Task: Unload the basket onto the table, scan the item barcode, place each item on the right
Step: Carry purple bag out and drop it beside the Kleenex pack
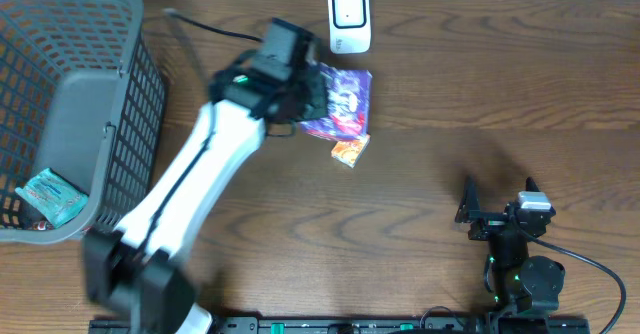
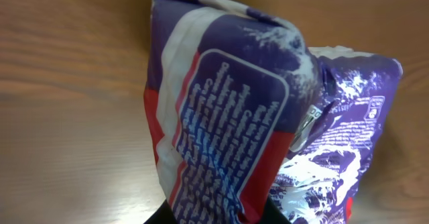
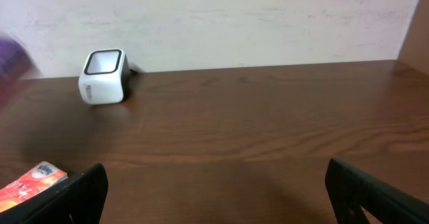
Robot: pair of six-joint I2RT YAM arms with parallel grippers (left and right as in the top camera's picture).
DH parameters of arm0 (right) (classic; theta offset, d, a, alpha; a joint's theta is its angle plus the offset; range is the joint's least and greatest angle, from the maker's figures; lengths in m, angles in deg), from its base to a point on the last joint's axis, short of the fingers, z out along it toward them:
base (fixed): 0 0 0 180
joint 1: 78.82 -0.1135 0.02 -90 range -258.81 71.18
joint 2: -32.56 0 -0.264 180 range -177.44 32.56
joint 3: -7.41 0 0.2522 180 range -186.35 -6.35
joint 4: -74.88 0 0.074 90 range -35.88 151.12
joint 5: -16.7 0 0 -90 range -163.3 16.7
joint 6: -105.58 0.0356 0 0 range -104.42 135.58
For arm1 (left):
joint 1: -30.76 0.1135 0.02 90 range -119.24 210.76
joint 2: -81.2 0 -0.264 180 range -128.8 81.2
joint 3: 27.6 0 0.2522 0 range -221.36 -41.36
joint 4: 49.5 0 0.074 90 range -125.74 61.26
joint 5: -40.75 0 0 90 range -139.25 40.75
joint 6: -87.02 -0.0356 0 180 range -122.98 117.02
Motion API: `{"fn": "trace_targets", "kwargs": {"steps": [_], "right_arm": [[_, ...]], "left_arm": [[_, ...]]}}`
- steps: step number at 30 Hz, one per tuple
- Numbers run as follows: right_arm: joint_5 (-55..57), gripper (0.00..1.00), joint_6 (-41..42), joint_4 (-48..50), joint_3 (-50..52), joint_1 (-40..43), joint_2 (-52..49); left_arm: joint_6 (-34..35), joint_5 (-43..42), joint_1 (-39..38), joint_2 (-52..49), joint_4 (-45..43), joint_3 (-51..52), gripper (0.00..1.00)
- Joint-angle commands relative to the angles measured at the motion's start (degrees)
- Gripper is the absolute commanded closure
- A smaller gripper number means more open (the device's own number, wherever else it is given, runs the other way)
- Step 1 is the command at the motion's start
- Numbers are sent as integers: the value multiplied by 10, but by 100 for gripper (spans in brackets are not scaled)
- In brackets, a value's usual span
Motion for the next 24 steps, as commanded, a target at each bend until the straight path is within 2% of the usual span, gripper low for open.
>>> {"fn": "trace_targets", "kwargs": {"steps": [1,4,6,9,10,11,12,14,17,20,24], "right_arm": [[1,1,6,-2,1,-5,3],[1,1,6,-2,1,-5,3],[1,1,6,-2,1,-5,3],[1,1,6,-2,1,-5,3],[1,1,6,-2,1,-5,3],[1,1,6,-2,1,-5,3],[1,1,6,-2,1,-5,3],[1,1,6,-2,1,-5,3],[1,1,6,-2,1,-5,3],[1,1,6,-2,1,-5,3],[1,1,6,-2,1,-5,3]], "left_arm": [[34,-68,-20,-64,-44,1,93],[69,-136,-33,-102,-110,1,93],[113,-139,-43,-118,-141,1,93],[141,-136,-57,-137,-175,1,92],[144,-133,-61,-143,-181,1,87],[144,-129,-65,-146,-184,1,77],[144,-118,-68,-151,-183,1,72],[142,-94,-73,-156,-177,1,68],[133,-78,-71,-158,-165,1,50],[113,-114,-60,-144,-163,-2,50],[113,-174,-26,-89,-163,-16,38]]}}
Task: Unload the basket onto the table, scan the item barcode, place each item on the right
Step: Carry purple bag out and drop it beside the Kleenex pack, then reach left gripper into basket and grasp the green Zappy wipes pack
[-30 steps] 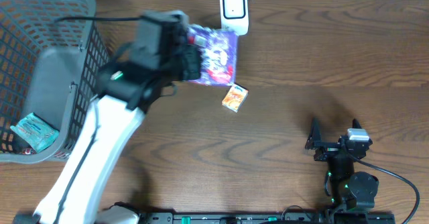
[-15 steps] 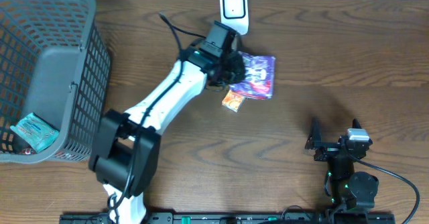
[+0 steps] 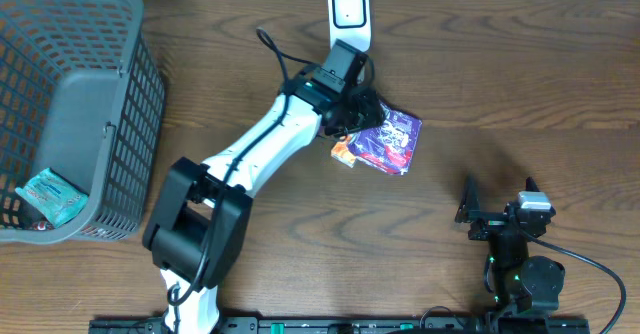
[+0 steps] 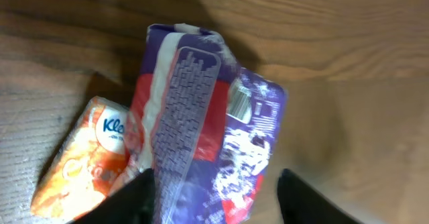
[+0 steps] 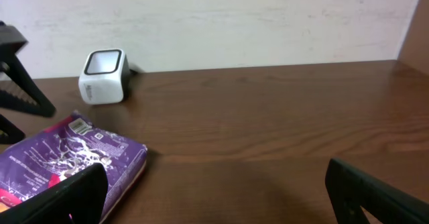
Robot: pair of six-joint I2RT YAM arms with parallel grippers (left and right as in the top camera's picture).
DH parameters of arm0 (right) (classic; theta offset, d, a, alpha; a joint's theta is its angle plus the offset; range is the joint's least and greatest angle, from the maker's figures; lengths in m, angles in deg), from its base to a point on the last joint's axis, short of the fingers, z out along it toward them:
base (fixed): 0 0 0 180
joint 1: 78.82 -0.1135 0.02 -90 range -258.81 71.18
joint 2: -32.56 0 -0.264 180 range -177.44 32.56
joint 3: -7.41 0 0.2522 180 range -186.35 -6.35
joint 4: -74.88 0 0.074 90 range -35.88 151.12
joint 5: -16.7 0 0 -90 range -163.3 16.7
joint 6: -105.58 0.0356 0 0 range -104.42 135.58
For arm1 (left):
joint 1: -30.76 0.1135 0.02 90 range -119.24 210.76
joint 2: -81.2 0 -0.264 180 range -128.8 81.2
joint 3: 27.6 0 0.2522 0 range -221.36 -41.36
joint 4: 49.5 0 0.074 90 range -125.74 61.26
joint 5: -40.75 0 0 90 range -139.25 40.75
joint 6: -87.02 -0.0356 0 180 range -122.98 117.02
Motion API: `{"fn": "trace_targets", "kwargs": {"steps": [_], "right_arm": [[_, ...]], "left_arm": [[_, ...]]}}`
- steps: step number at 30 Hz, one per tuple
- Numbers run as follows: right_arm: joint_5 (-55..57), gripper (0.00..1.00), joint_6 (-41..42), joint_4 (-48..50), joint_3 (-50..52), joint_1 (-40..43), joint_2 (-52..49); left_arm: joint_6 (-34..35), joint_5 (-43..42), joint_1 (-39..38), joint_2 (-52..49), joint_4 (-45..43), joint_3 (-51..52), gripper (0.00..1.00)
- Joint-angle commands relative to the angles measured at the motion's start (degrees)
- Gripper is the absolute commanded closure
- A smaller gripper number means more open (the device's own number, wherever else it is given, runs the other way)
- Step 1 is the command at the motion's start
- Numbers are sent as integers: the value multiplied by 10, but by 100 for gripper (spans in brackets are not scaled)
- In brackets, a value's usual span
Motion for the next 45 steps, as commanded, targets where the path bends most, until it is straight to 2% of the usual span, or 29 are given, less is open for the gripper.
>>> {"fn": "trace_targets", "kwargs": {"steps": [1,7,8,12,14,15,19,23,27,29,38,45], "right_arm": [[1,1,6,-2,1,-5,3],[1,1,6,-2,1,-5,3],[1,1,6,-2,1,-5,3],[1,1,6,-2,1,-5,3],[1,1,6,-2,1,-5,3],[1,1,6,-2,1,-5,3],[1,1,6,-2,1,-5,3],[1,1,6,-2,1,-5,3],[1,1,6,-2,1,-5,3],[1,1,6,-2,1,-5,3],[1,1,6,-2,1,-5,3],[1,1,6,-2,1,-5,3]], "left_arm": [[-12,-53,38,74,2,-23,37],[-24,-54,145,242,13,-24,32],[-46,-51,202,301,26,-24,32],[-75,-14,348,395,74,-24,32],[-75,32,436,431,116,-24,31],[-76,102,518,452,163,-24,31],[-58,297,631,450,267,-19,31],[6,400,652,412,280,21,31],[8,456,652,342,285,48,29],[8,490,652,269,312,53,26],[11,495,668,106,331,53,21],[16,456,697,10,320,53,21]]}}
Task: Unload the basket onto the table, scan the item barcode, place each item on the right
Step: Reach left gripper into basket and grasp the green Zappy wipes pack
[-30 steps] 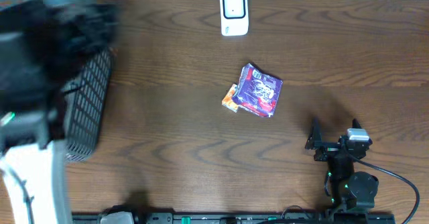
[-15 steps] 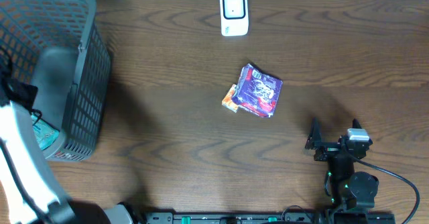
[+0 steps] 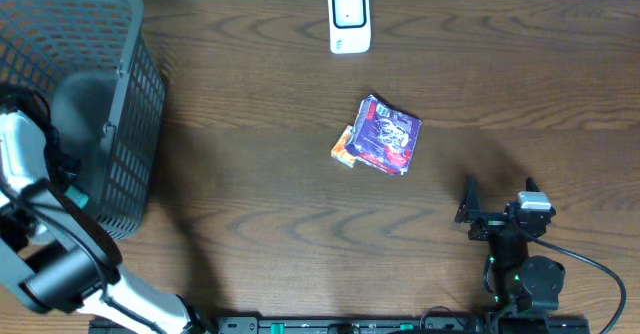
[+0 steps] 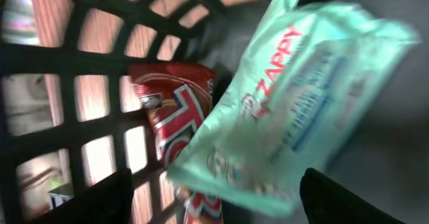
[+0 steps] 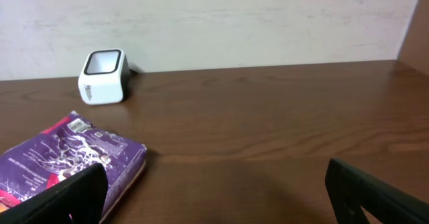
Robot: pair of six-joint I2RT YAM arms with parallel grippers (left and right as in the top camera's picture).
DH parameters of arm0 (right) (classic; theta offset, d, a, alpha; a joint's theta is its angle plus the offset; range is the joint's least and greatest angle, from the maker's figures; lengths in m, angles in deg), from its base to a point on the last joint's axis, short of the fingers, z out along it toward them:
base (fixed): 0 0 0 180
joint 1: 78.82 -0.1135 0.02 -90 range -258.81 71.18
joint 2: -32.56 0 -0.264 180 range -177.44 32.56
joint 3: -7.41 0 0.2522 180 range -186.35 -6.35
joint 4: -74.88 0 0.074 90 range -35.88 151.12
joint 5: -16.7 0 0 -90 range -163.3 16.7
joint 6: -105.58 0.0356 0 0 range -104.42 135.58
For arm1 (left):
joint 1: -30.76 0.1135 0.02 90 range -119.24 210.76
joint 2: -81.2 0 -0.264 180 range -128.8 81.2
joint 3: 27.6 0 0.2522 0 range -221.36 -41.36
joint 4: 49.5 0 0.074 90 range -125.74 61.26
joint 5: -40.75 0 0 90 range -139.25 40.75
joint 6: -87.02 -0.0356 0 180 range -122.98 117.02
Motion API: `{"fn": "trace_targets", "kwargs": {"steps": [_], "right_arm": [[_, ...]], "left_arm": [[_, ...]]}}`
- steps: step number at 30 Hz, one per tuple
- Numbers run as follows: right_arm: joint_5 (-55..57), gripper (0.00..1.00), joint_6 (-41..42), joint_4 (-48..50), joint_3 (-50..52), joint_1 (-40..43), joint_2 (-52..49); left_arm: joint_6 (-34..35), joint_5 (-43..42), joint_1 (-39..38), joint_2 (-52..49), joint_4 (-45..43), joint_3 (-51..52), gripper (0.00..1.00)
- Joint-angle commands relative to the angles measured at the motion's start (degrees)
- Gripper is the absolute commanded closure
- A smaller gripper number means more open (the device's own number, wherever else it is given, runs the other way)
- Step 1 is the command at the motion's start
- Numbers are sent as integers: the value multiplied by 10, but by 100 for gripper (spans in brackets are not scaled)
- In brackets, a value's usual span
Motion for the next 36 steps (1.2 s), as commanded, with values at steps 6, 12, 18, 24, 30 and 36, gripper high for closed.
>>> {"fn": "trace_targets", "kwargs": {"steps": [6,12,18,24,30,36], "right_arm": [[1,1,6,-2,1,-5,3],[1,1,6,-2,1,-5,3],[1,1,6,-2,1,-5,3],[1,1,6,-2,1,-5,3],[1,1,6,-2,1,-5,3],[1,1,6,-2,1,-5,3]], "left_arm": [[-23,-33,24,-74,-48,2,22],[-102,-121,23,-76,-98,2,55],[-102,-114,23,-61,-81,-11,92],[-101,-123,23,38,-64,-30,93],[-101,-273,20,213,-97,-30,93],[-97,-471,-29,344,-171,-30,93]]}}
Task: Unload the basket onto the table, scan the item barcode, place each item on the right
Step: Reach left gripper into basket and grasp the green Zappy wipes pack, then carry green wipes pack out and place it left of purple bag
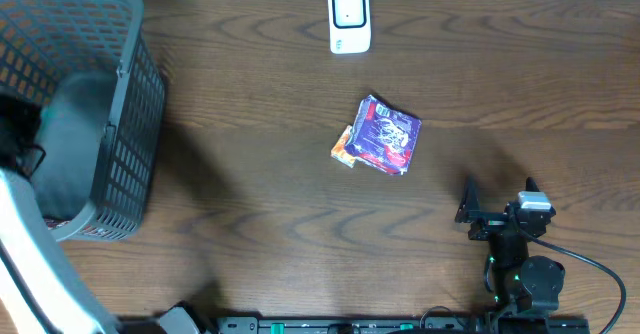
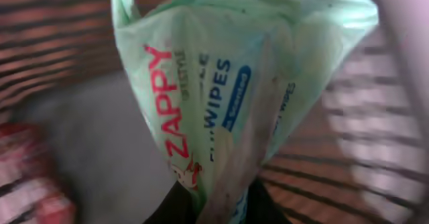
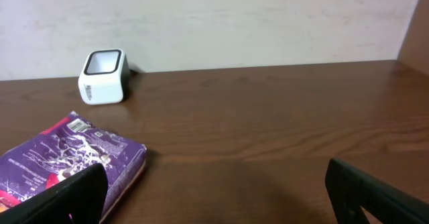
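A pale green pack of "Zappy" wipes (image 2: 228, 96) fills the left wrist view, pinched at its lower edge by my left gripper (image 2: 213, 202), which is shut on it. Grey basket (image 1: 120, 124) mesh shows behind the pack. From overhead the left gripper (image 1: 18, 139) sits inside the basket at the far left, and the pack itself is hidden there. The white barcode scanner (image 1: 349, 19) stands at the table's back edge, also seen as scanner (image 3: 104, 76). My right gripper (image 1: 497, 214) rests open near the front right, holding nothing.
A purple snack bag (image 1: 386, 136) lies mid-table, partly over an orange tissue pack (image 1: 343, 151); the same bag (image 3: 67, 158) shows low left in the right wrist view. A red wrapper (image 2: 20, 177) lies in the basket. My white left arm (image 1: 35, 274) runs along the left edge.
My left gripper was open over the green wipes pack on the basket floor; now it is shut on the pack, with the basket wall behind it. The right arm has not moved.
First my left gripper held the purple bag near the scanner. Then it stood open over the bag, which lay on the table against the orange pack. Later it was open inside the basket over the wipes pack, which it now grips.
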Robot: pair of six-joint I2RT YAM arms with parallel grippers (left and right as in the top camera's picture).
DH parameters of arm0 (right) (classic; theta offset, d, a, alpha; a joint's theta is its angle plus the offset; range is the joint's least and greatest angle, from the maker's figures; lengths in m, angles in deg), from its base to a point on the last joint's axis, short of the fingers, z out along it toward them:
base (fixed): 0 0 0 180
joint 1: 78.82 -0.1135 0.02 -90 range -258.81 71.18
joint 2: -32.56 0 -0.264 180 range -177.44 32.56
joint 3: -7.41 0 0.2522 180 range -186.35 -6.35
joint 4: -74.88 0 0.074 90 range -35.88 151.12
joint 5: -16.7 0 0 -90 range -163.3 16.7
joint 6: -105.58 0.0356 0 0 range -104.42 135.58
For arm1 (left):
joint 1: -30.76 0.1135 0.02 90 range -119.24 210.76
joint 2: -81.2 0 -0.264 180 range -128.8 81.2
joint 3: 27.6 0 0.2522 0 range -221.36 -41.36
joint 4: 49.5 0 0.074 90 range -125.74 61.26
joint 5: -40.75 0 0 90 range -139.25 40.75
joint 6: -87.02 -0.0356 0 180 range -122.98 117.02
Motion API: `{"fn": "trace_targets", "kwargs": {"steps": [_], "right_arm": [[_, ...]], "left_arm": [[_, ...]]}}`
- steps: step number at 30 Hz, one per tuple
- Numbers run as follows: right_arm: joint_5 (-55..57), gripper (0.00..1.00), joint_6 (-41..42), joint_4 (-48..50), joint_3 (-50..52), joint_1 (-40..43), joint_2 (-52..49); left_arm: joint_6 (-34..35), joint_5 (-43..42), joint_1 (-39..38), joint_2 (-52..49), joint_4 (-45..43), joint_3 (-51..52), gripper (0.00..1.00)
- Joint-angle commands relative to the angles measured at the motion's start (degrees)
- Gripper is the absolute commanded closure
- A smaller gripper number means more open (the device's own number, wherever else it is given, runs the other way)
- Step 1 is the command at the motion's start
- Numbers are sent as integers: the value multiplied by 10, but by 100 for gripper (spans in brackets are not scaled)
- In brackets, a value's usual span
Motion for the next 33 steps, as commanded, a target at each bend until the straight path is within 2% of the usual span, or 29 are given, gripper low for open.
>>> {"fn": "trace_targets", "kwargs": {"steps": [1,3,6,11,12,16,21,23,27,30,31,33], "right_arm": [[1,1,6,-2,1,-5,3],[1,1,6,-2,1,-5,3],[1,1,6,-2,1,-5,3],[1,1,6,-2,1,-5,3],[1,1,6,-2,1,-5,3],[1,1,6,-2,1,-5,3],[1,1,6,-2,1,-5,3],[1,1,6,-2,1,-5,3],[1,1,6,-2,1,-5,3],[1,1,6,-2,1,-5,3],[1,1,6,-2,1,-5,3],[1,1,6,-2,1,-5,3]], "left_arm": [[-6,-178,-58,69,-48,-9,93],[-10,-179,-113,94,-75,-9,93],[-51,-178,-216,118,-96,-9,93],[-119,-172,-432,103,-81,-8,93],[-133,-146,-492,85,-71,-6,93],[-135,-17,-614,20,-43,-6,93],[-134,113,-687,-82,-43,-6,93],[-108,194,-697,-144,-43,-6,92],[-24,193,-697,-233,-46,-6,93],[-18,170,-702,-281,-52,-6,92],[-18,170,-704,-294,-52,-6,88],[-18,169,-705,-316,-52,-6,62]]}}
